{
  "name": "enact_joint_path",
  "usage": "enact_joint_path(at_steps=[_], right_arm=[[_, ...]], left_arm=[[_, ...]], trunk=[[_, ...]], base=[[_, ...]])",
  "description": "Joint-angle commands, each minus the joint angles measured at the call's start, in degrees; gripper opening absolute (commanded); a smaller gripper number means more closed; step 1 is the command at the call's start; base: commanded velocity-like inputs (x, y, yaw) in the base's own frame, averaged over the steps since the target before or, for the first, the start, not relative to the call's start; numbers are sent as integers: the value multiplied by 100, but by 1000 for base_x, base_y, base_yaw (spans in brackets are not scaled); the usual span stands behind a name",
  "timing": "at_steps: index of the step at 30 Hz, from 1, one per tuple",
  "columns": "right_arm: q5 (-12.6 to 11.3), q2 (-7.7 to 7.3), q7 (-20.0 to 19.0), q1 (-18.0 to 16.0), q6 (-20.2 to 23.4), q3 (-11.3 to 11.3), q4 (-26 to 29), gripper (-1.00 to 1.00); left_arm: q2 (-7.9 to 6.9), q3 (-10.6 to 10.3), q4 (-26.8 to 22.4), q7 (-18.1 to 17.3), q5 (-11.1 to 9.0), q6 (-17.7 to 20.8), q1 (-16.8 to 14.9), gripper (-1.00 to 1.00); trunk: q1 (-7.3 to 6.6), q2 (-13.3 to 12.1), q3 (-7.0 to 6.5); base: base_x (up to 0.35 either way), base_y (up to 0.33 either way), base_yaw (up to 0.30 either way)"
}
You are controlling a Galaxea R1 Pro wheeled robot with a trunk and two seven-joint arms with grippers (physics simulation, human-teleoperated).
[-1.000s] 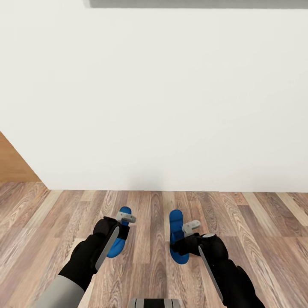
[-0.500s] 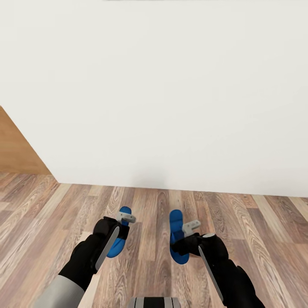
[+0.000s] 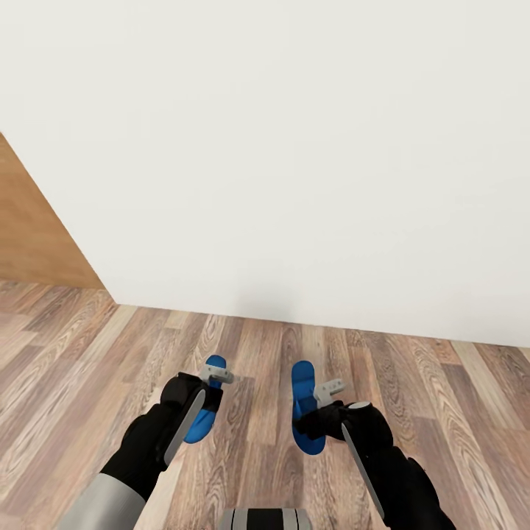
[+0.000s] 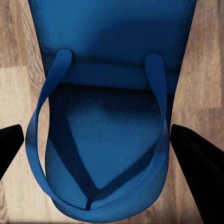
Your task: In the bedroom, move the book from the bed onto either nightstand, and place the two sandals side by side next to the bed.
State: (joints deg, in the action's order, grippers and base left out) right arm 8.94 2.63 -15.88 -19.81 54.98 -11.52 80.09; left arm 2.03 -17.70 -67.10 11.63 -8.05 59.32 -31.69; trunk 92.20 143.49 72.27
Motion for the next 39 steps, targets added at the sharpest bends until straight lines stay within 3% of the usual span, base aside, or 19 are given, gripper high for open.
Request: enact_joint_path(at_steps=[1,19,39], right_arm=[[59,1,-47,-3,21,1,7,-100],[61,1,-47,-5,21,1,7,-100],[64,1,-47,-4,21,1,7,-100]], left_arm=[[-1,-7,-4,59,-57,18,-4,-100],[-1,-14,-5,59,-57,18,-4,-100],[5,-15,-5,59,-57,18,-4,-100]], trunk=[[-1,2,12],[-1,2,144],[-1,2,169]], base=[[0,0,140],[0,0,130],[0,0,15]])
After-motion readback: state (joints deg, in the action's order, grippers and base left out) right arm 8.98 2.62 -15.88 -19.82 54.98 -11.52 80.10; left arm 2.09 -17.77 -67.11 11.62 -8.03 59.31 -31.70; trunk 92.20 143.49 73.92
